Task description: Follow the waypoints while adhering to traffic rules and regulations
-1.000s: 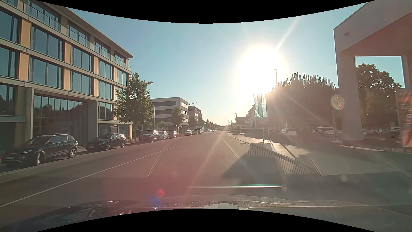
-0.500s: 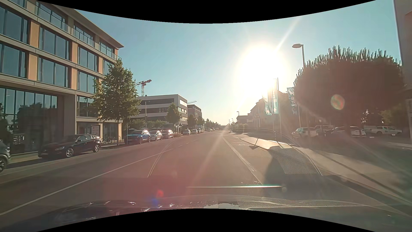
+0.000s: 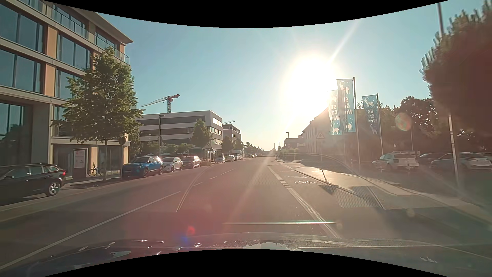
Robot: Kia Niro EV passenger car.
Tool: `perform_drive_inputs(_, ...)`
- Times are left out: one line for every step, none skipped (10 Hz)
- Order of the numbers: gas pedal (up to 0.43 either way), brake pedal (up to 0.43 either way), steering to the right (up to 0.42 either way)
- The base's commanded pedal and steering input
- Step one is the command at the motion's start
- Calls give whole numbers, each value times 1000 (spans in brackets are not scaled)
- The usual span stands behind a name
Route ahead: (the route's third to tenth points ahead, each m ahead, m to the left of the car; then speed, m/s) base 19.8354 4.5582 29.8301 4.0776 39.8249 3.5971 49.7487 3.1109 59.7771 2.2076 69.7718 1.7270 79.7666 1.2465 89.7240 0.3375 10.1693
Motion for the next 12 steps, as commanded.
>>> perform_drive_inputs(150,0,0)
perform_drive_inputs(150,0,1)
perform_drive_inputs(150,0,1)
perform_drive_inputs(150,0,1)
perform_drive_inputs(150,0,2)
perform_drive_inputs(150,0,2)
perform_drive_inputs(150,0,2)
perform_drive_inputs(150,0,2)
perform_drive_inputs(150,0,2)
perform_drive_inputs(150,0,2)
perform_drive_inputs(150,0,2)
perform_drive_inputs(150,0,2)
